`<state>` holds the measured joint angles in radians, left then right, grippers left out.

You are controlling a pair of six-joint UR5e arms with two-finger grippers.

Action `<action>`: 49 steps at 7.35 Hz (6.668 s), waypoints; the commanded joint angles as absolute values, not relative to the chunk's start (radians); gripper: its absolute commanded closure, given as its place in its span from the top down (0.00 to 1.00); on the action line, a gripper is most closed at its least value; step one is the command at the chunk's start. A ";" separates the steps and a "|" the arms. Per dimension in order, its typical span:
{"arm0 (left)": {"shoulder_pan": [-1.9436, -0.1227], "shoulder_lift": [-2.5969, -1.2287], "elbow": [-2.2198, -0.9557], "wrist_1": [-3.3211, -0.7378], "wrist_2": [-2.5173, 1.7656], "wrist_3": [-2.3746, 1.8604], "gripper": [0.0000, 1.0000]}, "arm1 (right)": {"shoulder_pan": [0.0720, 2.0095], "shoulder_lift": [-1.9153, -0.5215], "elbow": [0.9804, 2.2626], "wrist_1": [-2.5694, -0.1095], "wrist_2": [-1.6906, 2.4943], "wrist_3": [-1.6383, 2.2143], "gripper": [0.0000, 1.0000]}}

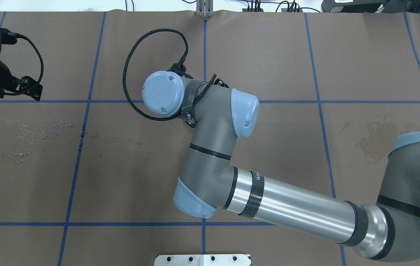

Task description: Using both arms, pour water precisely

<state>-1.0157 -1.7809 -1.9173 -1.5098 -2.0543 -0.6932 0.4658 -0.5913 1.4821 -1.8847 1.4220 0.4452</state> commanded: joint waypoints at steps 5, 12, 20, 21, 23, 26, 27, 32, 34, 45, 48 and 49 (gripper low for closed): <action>-1.017 -1.781 -1.921 -1.512 -2.054 -0.704 1.00 | 0.486 -1.148 2.031 -1.367 1.306 1.109 0.00; -1.017 -1.781 -1.924 -1.511 -2.054 -0.709 1.00 | 0.462 -1.880 1.986 -0.895 0.796 1.493 0.00; -1.012 -1.787 -1.928 -1.511 -2.054 -0.742 1.00 | 0.355 -2.023 1.690 -0.480 0.707 1.448 0.00; -1.012 -1.787 -1.928 -1.511 -2.054 -0.741 1.00 | 0.339 -2.028 1.689 -0.479 0.703 1.450 0.00; -1.012 -1.792 -1.931 -1.511 -2.054 -0.744 1.00 | 0.312 -2.029 1.660 -0.479 0.684 1.462 0.00; -1.012 -1.789 -1.928 -1.509 -2.054 -0.741 1.00 | 0.269 -2.034 1.640 -0.477 0.684 1.470 0.00; -1.012 -1.789 -1.928 -1.511 -2.054 -0.739 1.00 | 0.259 -2.034 1.638 -0.477 0.687 1.470 0.00; -1.012 -1.790 -1.925 -1.511 -2.054 -0.730 1.00 | 0.239 -2.042 1.638 -0.472 0.690 1.470 0.29; -1.012 -1.790 -1.922 -1.511 -2.054 -0.730 1.00 | 0.238 -2.043 1.638 -0.472 0.687 1.470 0.58; -1.014 -1.790 -1.916 -1.511 -2.054 -0.732 1.00 | 0.236 -2.102 1.574 -0.201 0.680 1.439 0.99; -1.014 -1.790 -1.919 -1.511 -2.054 -0.733 1.00 | 0.239 -2.102 1.612 -0.198 0.678 1.402 0.99; -1.014 -1.790 -1.921 -1.511 -2.054 -0.733 1.00 | 0.239 -2.102 1.626 -0.199 0.678 1.399 0.99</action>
